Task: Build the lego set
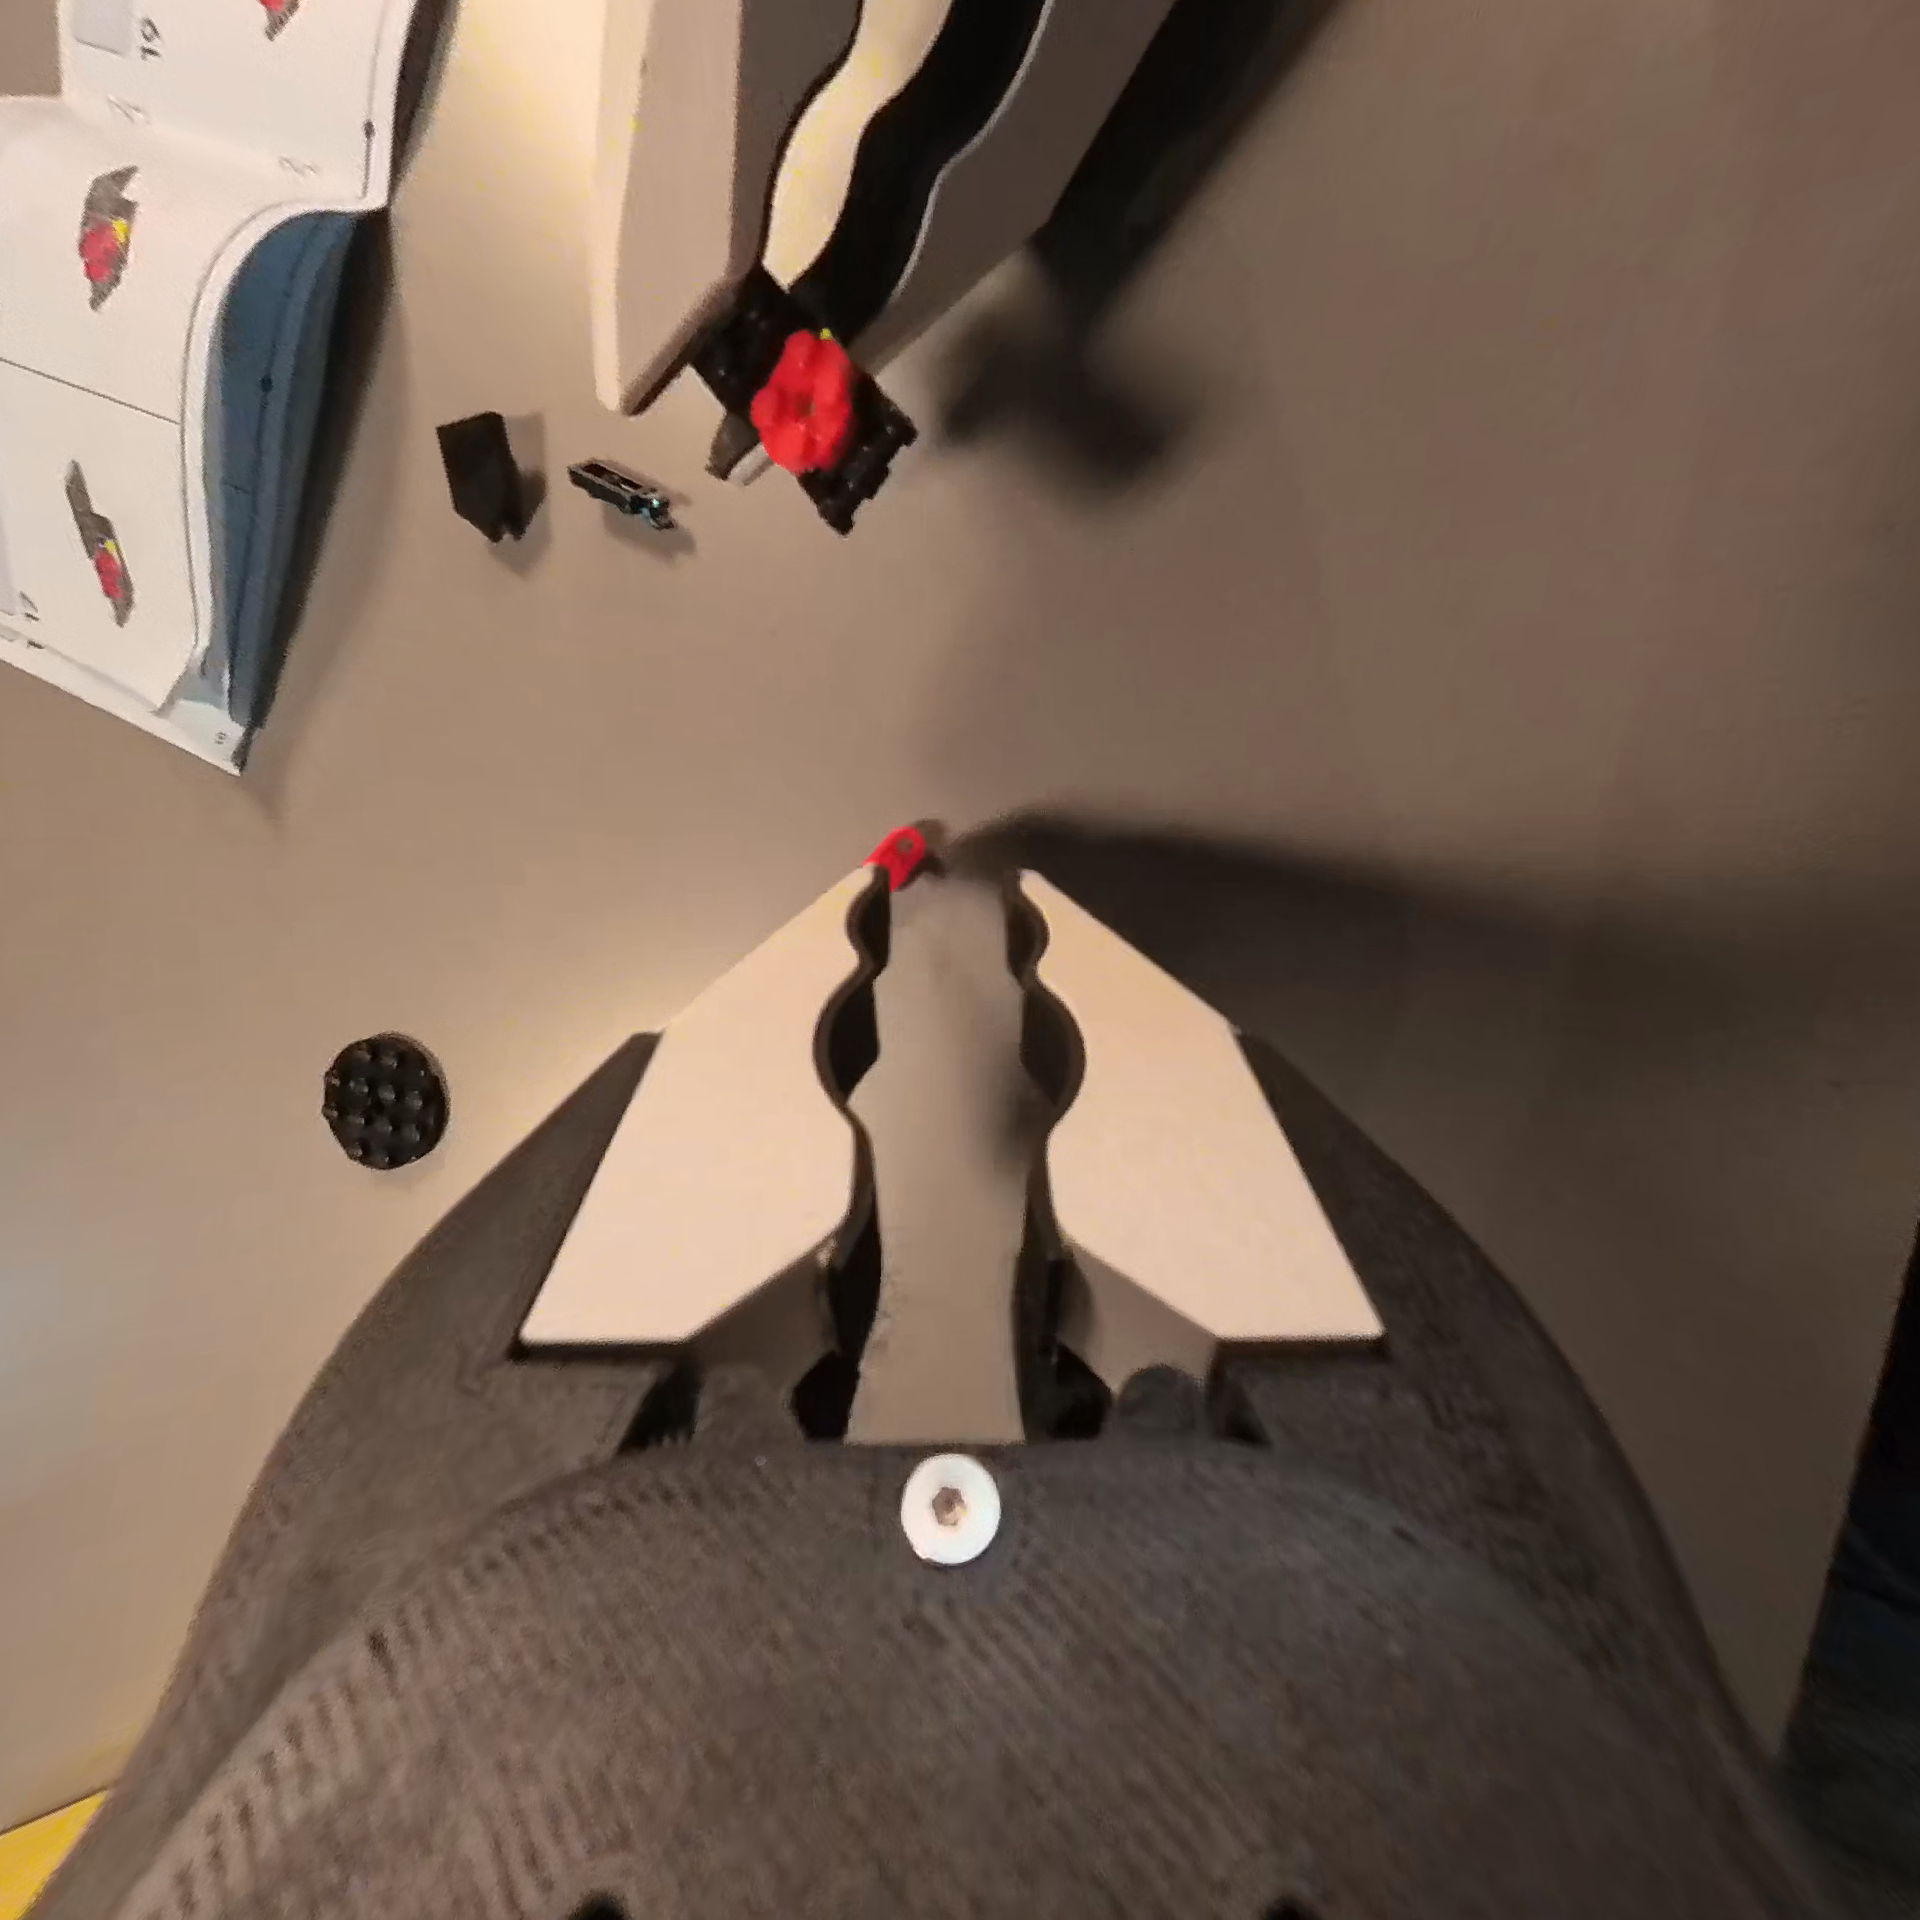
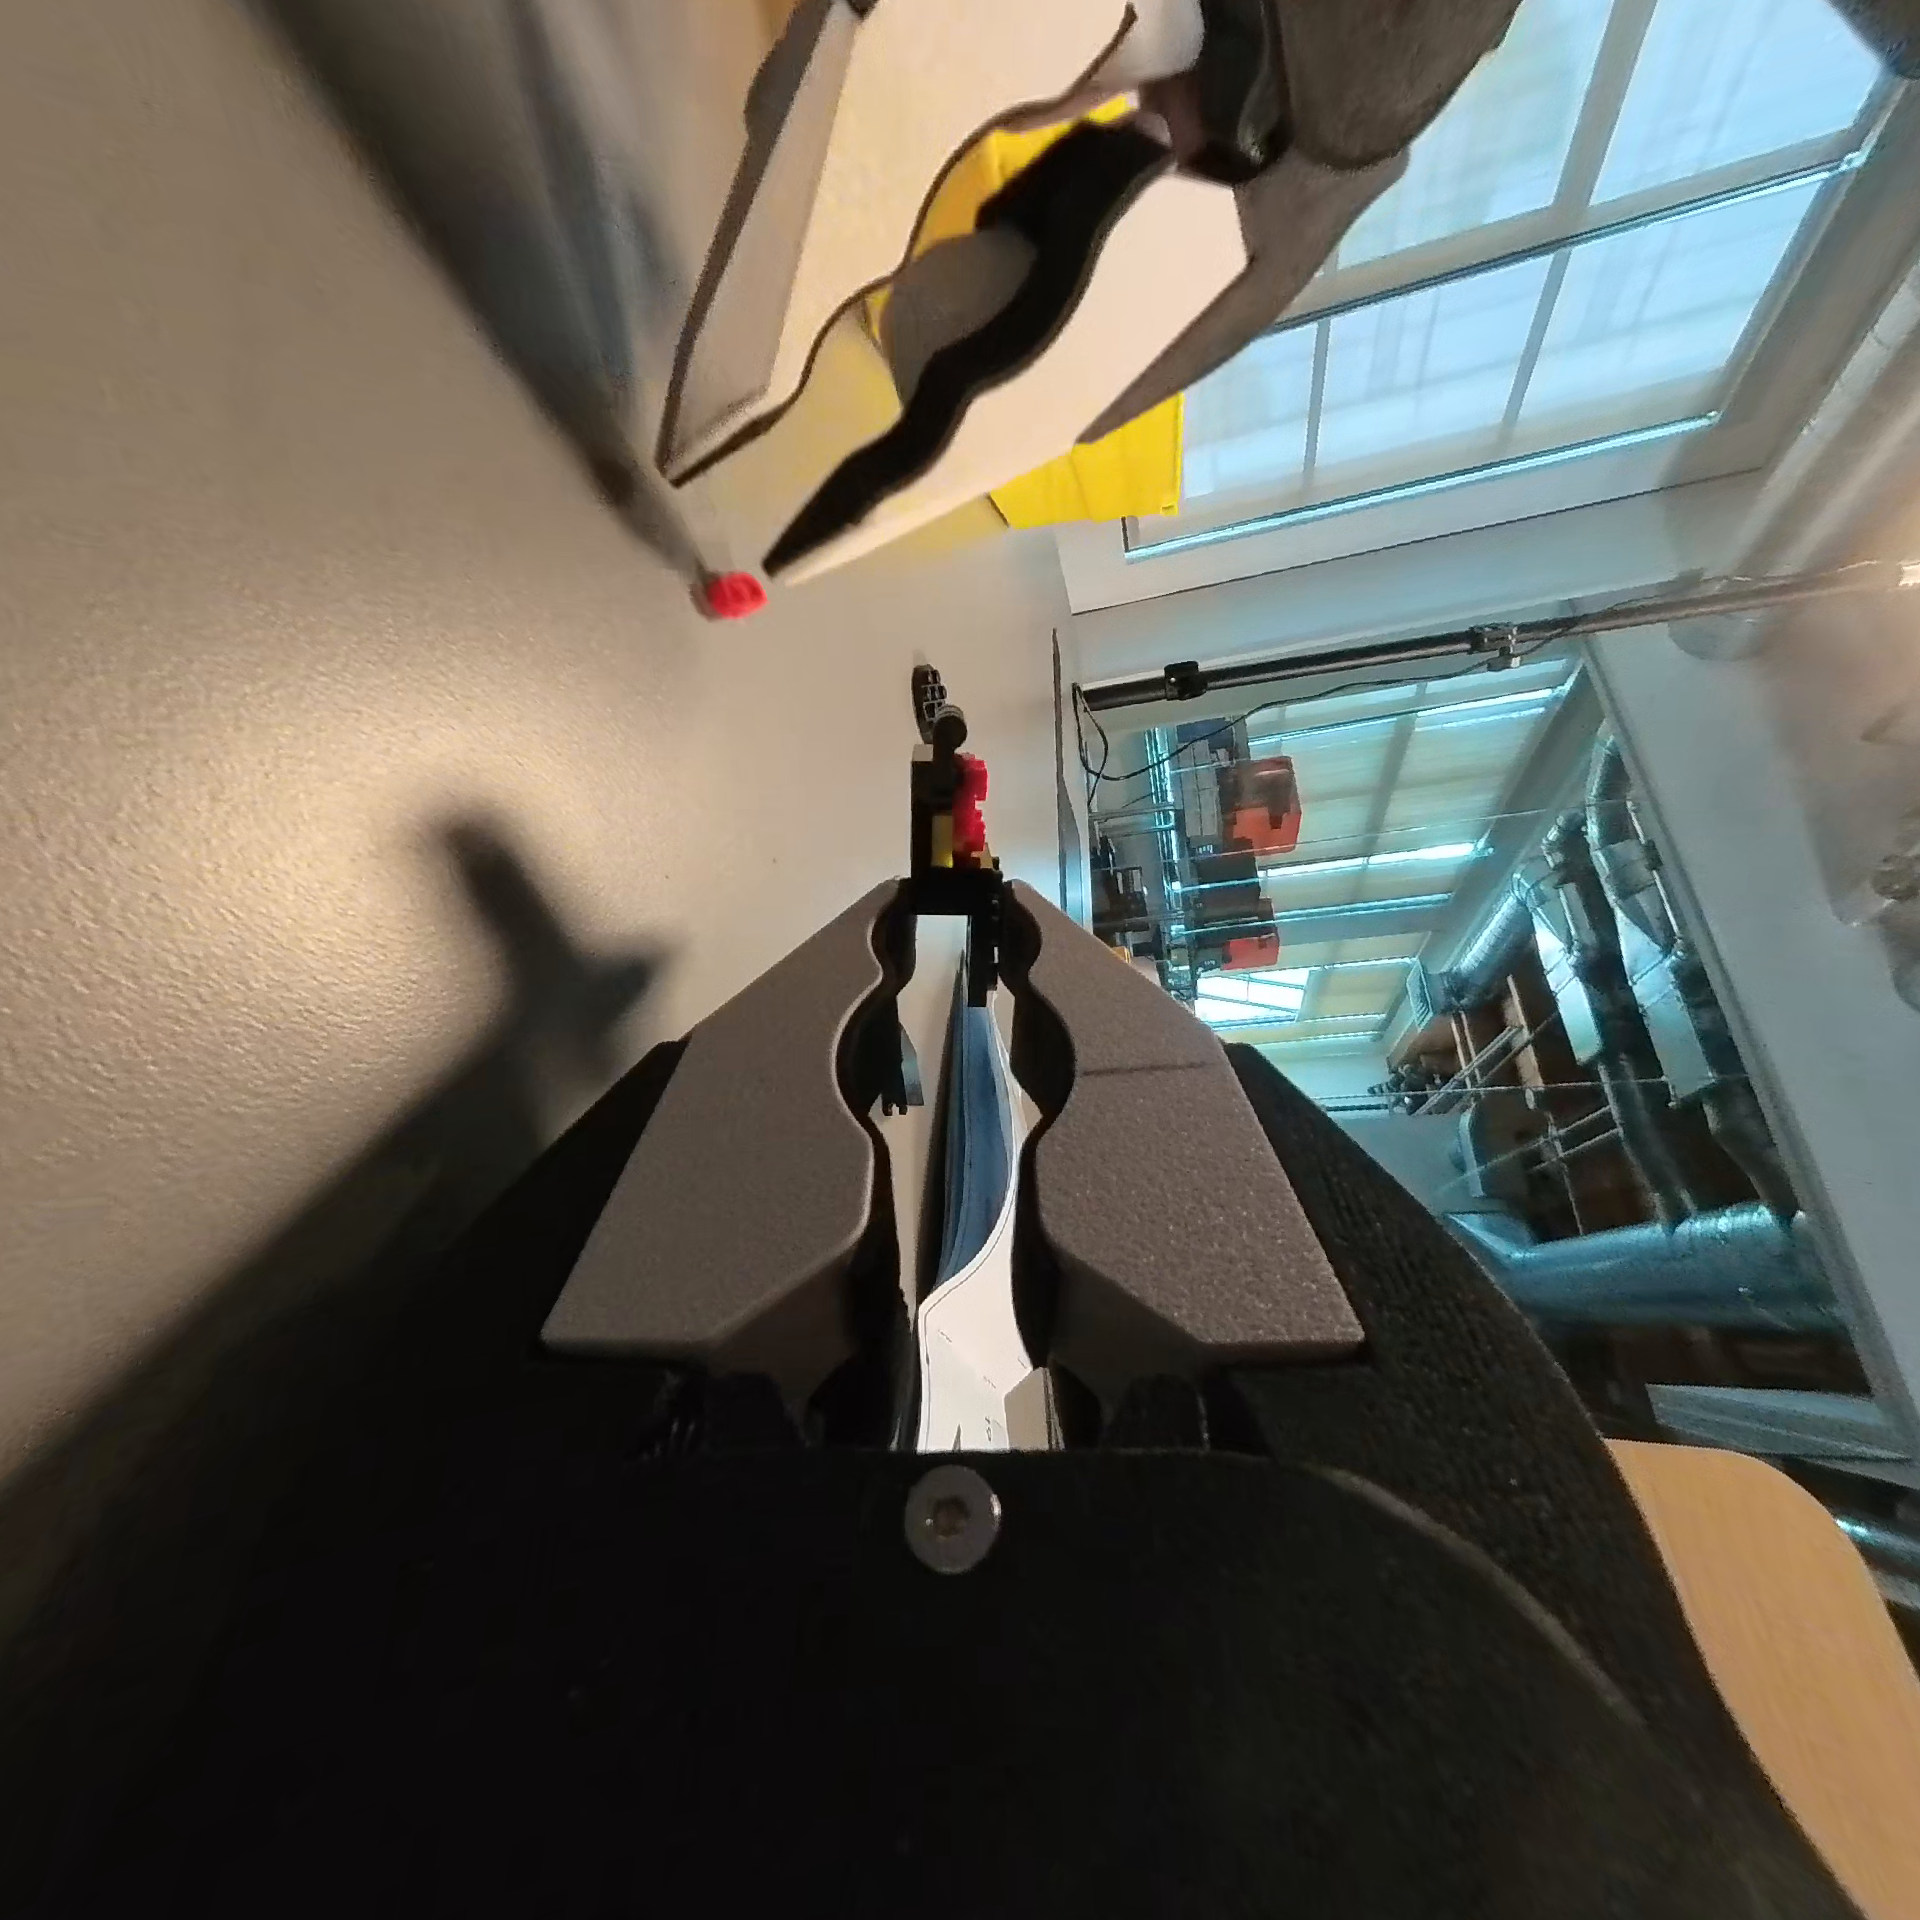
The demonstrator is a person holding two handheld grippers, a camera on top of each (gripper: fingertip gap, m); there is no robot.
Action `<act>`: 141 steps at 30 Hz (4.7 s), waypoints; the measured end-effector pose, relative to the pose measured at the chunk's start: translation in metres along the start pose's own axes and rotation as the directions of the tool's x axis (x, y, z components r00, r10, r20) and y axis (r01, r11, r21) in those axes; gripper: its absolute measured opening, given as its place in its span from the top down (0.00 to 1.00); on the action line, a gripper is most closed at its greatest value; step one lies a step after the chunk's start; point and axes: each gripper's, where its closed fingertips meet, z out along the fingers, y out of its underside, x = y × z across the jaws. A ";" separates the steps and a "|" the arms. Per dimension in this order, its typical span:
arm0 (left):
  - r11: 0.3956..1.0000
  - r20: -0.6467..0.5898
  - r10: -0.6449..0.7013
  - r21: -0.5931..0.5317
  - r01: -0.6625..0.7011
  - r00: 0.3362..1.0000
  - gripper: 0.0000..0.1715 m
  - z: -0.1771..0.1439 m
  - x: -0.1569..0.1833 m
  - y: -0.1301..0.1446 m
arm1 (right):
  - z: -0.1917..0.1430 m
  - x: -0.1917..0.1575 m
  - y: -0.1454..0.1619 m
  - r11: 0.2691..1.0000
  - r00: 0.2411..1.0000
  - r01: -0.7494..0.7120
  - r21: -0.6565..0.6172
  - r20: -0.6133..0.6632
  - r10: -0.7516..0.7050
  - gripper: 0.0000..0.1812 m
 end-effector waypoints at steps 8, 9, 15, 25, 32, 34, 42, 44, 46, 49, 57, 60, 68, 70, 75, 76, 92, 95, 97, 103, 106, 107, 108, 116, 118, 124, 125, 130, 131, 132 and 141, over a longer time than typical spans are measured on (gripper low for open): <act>1.000 -0.007 -0.029 0.007 0.029 1.000 0.80 0.000 0.003 0.000 | 0.000 0.000 0.000 1.000 1.000 -0.006 0.002 0.000 0.006 0.93; 0.999 0.004 -0.048 0.013 0.048 0.999 0.80 0.001 0.000 0.000 | 0.000 0.000 0.000 1.000 1.000 -0.007 0.001 0.000 0.007 0.93; 0.924 -0.079 -0.378 0.027 0.381 0.922 0.81 0.010 -0.011 -0.002 | 0.000 -0.001 0.000 1.000 1.000 -0.005 0.000 0.002 0.005 0.93; 0.972 0.030 -0.230 0.052 0.228 0.973 0.96 0.012 -0.014 -0.005 | 0.002 -0.010 -0.003 0.992 0.992 0.124 -0.018 0.025 -0.123 0.93; 0.956 -0.010 -0.269 0.117 0.268 0.963 0.96 0.012 -0.008 -0.011 | 0.003 -0.017 -0.008 0.970 0.970 0.240 -0.025 0.033 -0.239 0.93; 0.960 -0.005 -0.251 0.129 0.249 0.968 0.97 0.011 -0.009 -0.012 | 0.003 -0.017 -0.009 0.971 0.971 0.239 -0.024 0.033 -0.238 0.93; 0.941 -0.078 -0.308 0.119 0.315 0.948 0.84 0.015 -0.007 -0.014 | 0.003 -0.014 -0.006 0.981 0.981 0.190 -0.025 0.032 -0.189 0.93; 0.941 -0.083 -0.307 0.119 0.316 0.948 0.92 0.015 -0.007 -0.015 | 0.003 -0.014 -0.006 0.983 0.983 0.183 -0.025 0.031 -0.182 0.93; 0.954 -0.069 -0.276 0.104 0.282 0.959 0.96 0.015 -0.008 -0.014 | 0.003 -0.014 -0.006 0.983 0.983 0.180 -0.025 0.032 -0.179 0.93; 0.994 0.092 -0.093 0.071 0.086 0.991 0.96 0.009 -0.020 -0.011 | 0.003 -0.014 -0.006 0.981 0.981 0.190 -0.027 0.031 -0.189 0.93; 0.453 0.177 0.885 -0.541 -0.708 0.430 0.96 -0.019 -0.041 -0.007 | 0.004 -0.011 -0.004 0.983 0.984 0.178 -0.039 0.023 -0.177 0.93; 0.228 -0.029 0.953 -0.588 -0.776 0.302 0.96 -0.017 -0.032 0.002 | 0.004 -0.011 -0.004 0.984 0.985 0.174 -0.040 0.022 -0.174 0.93; -0.007 -0.309 0.929 -0.559 -0.829 0.201 0.96 -0.018 0.008 0.007 | 0.004 -0.010 -0.002 0.987 0.987 0.157 -0.040 0.023 -0.156 0.93; -0.002 -0.333 0.922 -0.520 -0.854 0.200 0.96 -0.015 0.023 0.008 | 0.005 -0.011 -0.002 0.987 0.988 0.156 -0.039 0.023 -0.155 0.93; 0.023 -0.342 0.911 -0.515 -0.857 0.231 0.96 -0.011 0.041 0.009 | 0.006 -0.011 -0.002 0.987 0.987 0.159 -0.035 0.022 -0.159 0.93; 0.030 -0.336 0.911 -0.524 -0.851 0.239 0.96 -0.011 0.041 0.009 | 0.006 -0.012 -0.002 0.987 0.987 0.160 -0.035 0.023 -0.159 0.93; 0.859 -0.073 -0.490 0.131 0.495 0.869 0.77 -0.022 0.034 -0.008 | 0.004 -0.012 -0.007 0.982 0.983 0.185 -0.033 0.015 -0.184 0.93; 0.793 0.049 -0.593 0.210 0.572 0.804 0.74 -0.020 0.034 0.002 | 0.004 -0.012 -0.010 0.951 0.953 0.303 -0.063 -0.011 -0.304 0.93; 0.747 0.072 -0.650 0.249 0.617 0.757 0.74 -0.017 0.040 0.003 | 0.003 -0.013 -0.016 0.933 0.934 0.354 -0.062 -0.023 -0.356 0.93; 0.705 0.062 -0.686 0.304 0.641 0.725 0.81 -0.009 0.045 -0.001 | 0.002 -0.013 -0.020 0.939 0.939 0.341 -0.047 -0.026 -0.342 0.93; 0.744 0.108 -0.649 0.296 0.599 0.753 0.85 -0.008 0.044 0.000 | 0.002 -0.012 -0.018 0.945 0.946 0.323 -0.048 -0.023 -0.324 0.93; 0.763 0.135 -0.630 0.292 0.576 0.765 0.87 -0.008 0.043 0.001 | 0.002 -0.013 -0.018 0.946 0.947 0.320 -0.047 -0.021 -0.322 0.93; 0.771 0.131 -0.619 0.292 0.567 0.774 0.90 -0.007 0.045 -0.001 | 0.002 -0.013 -0.018 0.947 0.947 0.319 -0.046 -0.020 -0.320 0.93; 0.729 0.114 -0.634 0.418 0.542 0.765 0.91 -0.023 0.027 -0.028 | 0.002 -0.014 -0.020 0.933 0.934 0.356 -0.047 -0.024 -0.358 0.93; 0.700 0.091 -0.644 0.472 0.536 0.760 0.91 -0.031 0.017 -0.048 | 0.001 -0.015 -0.021 0.928 0.929 0.369 -0.048 -0.025 -0.370 0.93; 0.723 0.084 -0.591 0.496 0.480 0.802 0.92 -0.032 0.002 -0.079 | 0.000 -0.012 -0.019 0.941 0.942 0.334 -0.051 -0.027 -0.336 0.93; 0.734 0.080 -0.582 0.480 0.481 0.809 0.92 -0.030 0.003 -0.080 | 0.000 -0.012 -0.020 0.942 0.942 0.333 -0.050 -0.028 -0.334 0.93; 0.771 0.089 -0.568 0.407 0.490 0.818 0.91 -0.019 0.003 -0.074 | -0.001 -0.012 -0.021 0.943 0.942 0.331 -0.042 -0.037 -0.332 0.93; 0.774 0.097 -0.569 0.397 0.493 0.817 0.91 -0.018 0.001 -0.072 | -0.001 -0.011 -0.022 0.943 0.942 0.330 -0.042 -0.039 -0.332 0.93; 0.778 0.103 -0.570 0.385 0.496 0.815 0.91 -0.016 0.001 -0.070 | -0.001 -0.011 -0.022 0.943 0.943 0.330 -0.042 -0.040 -0.331 0.93; 0.775 0.086 -0.580 0.362 0.517 0.810 0.91 -0.009 -0.001 -0.067 | -0.001 -0.011 -0.021 0.942 0.942 0.333 -0.041 -0.041 -0.334 0.93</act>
